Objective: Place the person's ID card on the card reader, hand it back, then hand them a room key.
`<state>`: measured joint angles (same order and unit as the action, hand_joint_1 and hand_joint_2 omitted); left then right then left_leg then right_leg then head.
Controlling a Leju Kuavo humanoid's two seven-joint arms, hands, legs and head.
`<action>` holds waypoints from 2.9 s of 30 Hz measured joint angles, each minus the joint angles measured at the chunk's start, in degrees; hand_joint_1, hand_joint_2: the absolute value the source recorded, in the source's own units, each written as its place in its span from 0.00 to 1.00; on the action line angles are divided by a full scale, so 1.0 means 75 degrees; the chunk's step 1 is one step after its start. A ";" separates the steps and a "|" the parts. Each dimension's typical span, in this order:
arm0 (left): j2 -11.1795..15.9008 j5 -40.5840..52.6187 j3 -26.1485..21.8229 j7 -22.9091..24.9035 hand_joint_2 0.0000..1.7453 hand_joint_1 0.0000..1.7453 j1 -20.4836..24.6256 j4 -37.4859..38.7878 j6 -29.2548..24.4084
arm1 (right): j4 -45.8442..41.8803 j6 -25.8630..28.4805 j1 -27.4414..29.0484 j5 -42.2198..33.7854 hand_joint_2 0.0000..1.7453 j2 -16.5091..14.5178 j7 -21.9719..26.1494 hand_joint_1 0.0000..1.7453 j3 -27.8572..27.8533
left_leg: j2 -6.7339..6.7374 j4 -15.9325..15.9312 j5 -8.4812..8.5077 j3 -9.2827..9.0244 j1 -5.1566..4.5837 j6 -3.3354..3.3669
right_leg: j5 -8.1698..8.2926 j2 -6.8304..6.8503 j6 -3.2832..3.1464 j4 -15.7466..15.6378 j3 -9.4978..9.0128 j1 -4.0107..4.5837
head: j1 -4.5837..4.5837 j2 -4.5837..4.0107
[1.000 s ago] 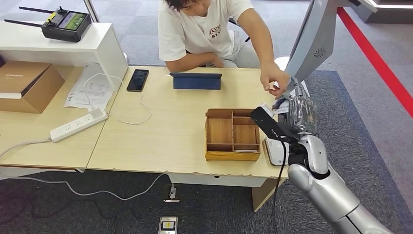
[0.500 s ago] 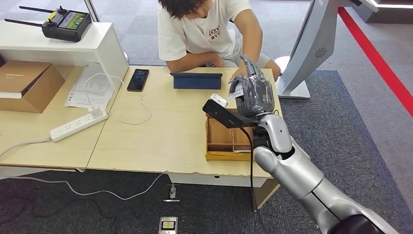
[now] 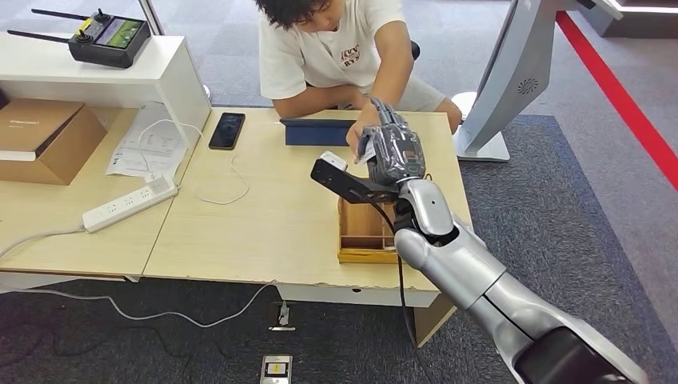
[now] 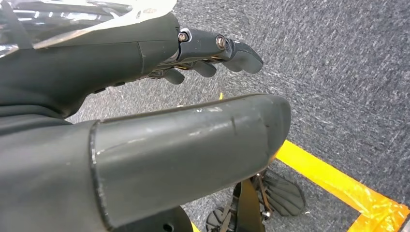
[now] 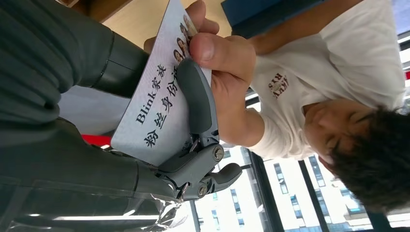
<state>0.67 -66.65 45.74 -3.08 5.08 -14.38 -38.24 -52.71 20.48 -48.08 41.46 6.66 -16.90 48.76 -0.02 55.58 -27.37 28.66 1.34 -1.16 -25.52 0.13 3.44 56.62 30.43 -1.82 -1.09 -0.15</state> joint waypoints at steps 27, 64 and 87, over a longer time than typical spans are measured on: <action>0.0389 -0.1055 0.0171 -0.1010 0.00 0.00 -0.0003 0.0000 -0.0180 | -0.0152 0.1109 0.0346 -0.1794 1.00 0.0115 0.0753 0.00 0.0005 | 0.0004 0.0003 0.0001 -0.0004 0.0008 -0.0004 | 0.0004 -0.0001 -0.0008 0.0001 0.0005 0.0008 | 0.0001 0.0000; 0.0540 -0.1716 0.0160 -0.1999 0.00 0.00 0.0006 -0.0079 -0.0181 | -0.4426 -0.0975 0.4663 -0.4837 1.00 0.1547 0.1778 0.00 -0.1765 | 0.0009 -0.0001 0.0000 -0.0009 0.0010 -0.0003 | 0.0004 -0.0004 -0.0010 -0.0005 -0.0002 0.0010 | 0.0001 0.0000; 0.0520 -0.1242 0.0535 -0.1336 0.00 0.00 0.0101 -0.0128 -0.0193 | -0.4119 -0.0179 0.4259 0.2594 1.00 0.1129 0.0082 0.00 -0.1425 | 0.0007 -0.0002 0.0000 -0.0003 0.0011 -0.0003 | 0.0004 -0.0003 -0.0010 -0.0004 -0.0002 0.0010 | 0.0001 0.0000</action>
<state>4.57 -75.97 49.75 -13.10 5.84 -15.34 -39.69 -83.60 19.14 -16.14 60.92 15.13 -16.28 38.07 0.03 55.56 -27.37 28.64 1.42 -1.18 -25.49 0.10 3.37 56.59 30.41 -1.74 -1.08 -0.15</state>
